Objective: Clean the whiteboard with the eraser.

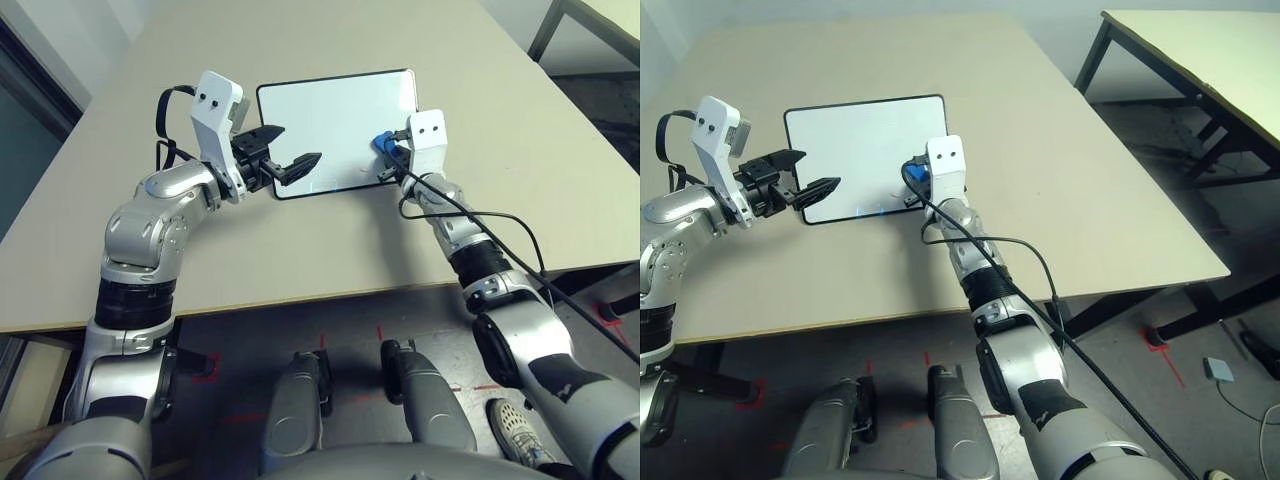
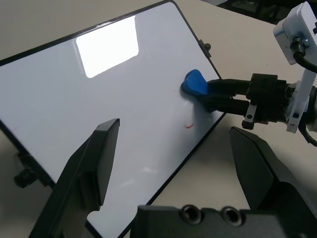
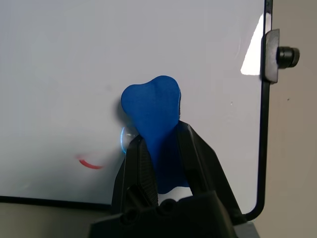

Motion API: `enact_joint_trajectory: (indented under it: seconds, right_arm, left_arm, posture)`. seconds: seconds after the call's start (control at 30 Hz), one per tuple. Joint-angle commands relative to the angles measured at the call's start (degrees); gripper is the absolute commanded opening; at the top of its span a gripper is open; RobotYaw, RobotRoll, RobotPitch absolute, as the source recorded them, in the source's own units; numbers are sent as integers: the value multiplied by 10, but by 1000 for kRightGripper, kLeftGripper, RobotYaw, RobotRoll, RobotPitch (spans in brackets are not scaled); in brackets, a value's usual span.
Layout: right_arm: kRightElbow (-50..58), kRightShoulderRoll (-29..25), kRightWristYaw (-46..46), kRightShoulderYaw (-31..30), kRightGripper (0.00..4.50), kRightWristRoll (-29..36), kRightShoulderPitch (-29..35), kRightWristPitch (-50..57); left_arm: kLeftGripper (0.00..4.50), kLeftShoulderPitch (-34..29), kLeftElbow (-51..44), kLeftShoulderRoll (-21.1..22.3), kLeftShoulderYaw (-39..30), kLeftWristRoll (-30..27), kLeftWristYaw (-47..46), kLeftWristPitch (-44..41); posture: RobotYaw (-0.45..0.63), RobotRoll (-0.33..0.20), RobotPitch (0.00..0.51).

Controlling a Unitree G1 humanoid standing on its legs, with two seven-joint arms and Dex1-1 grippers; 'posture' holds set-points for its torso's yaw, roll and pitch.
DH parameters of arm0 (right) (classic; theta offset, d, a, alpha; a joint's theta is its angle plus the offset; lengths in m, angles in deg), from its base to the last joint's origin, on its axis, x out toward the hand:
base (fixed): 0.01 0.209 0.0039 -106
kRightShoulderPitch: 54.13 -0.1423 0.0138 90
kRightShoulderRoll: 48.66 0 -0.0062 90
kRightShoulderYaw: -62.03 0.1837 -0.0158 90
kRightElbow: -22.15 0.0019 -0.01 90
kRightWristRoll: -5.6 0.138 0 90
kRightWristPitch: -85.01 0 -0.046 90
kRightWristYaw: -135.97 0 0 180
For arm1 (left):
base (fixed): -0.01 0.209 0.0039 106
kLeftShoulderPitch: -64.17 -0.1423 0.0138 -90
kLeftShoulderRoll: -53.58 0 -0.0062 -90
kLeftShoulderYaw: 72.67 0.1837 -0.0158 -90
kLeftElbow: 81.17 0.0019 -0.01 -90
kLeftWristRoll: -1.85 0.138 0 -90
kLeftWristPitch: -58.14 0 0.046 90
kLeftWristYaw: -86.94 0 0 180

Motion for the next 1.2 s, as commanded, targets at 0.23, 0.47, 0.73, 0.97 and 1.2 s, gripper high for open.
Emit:
enact_joint_trajectory:
  seconds: [0.23,0.47,0.73,0.97,1.2]
  right_arm:
    - [1,60,-60,-51,815,-5,31,16]
    - [-5,76,-70,-68,815,-8,28,11]
    - [-18,69,-63,-57,815,1,1,-8]
    - [-23,74,-45,-49,815,3,-19,-35]
    - [-60,40,34,-16,815,-6,-45,-49]
  left_arm:
    - [4500,-1,-6,0,-2,-3,1,-3]
    - [4500,1,-6,-3,-1,-2,-2,-3]
    - [4500,0,-8,-4,-1,-2,-5,-3]
    - [4500,-2,-9,-5,-2,-3,-6,-3]
    - [4500,-4,-11,-2,-5,-3,-6,-3]
  posture:
    - [51,0,211]
    - [56,0,210]
    - [54,0,208]
    - [59,0,207]
    - [61,0,205]
